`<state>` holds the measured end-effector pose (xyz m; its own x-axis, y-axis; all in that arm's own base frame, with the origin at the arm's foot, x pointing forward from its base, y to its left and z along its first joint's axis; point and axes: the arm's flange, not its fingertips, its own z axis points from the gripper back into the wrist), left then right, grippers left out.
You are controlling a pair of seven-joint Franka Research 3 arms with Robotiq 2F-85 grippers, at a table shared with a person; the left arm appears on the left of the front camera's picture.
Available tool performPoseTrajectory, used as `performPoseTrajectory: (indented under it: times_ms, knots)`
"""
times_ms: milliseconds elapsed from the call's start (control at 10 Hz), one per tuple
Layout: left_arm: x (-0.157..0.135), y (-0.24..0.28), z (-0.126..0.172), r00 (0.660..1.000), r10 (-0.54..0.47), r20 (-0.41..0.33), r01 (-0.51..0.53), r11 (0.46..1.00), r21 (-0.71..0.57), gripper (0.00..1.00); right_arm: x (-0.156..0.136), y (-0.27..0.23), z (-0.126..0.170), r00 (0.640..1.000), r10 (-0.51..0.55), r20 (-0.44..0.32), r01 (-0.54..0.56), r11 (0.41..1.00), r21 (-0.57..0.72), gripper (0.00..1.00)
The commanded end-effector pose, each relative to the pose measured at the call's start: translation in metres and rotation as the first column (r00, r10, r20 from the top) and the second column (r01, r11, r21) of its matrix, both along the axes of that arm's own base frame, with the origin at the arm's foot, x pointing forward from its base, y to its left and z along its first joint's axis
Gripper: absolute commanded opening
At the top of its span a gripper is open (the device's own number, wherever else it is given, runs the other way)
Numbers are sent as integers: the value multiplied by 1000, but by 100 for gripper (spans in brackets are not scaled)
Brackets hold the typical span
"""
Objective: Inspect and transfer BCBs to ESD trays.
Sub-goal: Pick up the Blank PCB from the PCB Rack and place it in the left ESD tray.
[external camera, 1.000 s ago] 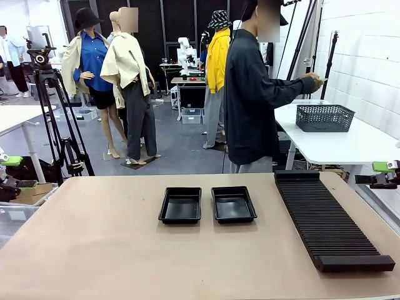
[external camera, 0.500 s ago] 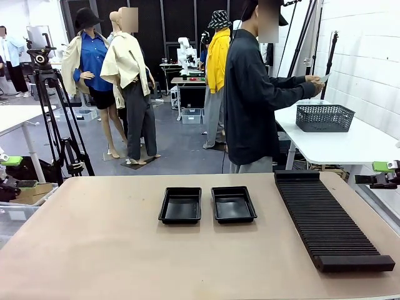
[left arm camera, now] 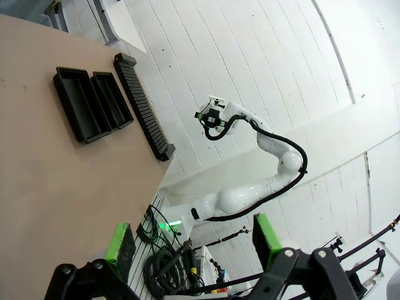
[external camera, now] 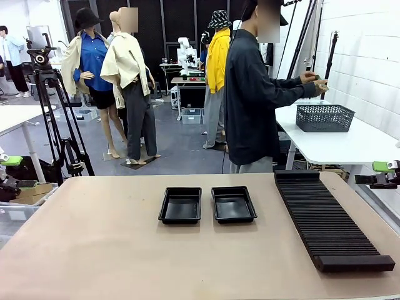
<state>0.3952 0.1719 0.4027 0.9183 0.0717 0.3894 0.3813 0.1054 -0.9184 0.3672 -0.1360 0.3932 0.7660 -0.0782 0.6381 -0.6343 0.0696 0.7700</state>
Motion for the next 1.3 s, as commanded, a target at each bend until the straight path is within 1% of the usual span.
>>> performPoseTrajectory:
  times_ms: [0,1200]
  knots:
    - [-2,1,0,1000,4,-1,-4,1000,7,100,0,0,0,1000,0,3,0,1000,1,100]
    - [-2,1,0,1000,4,-1,-4,1000,7,100,0,0,0,1000,0,3,0,1000,1,100]
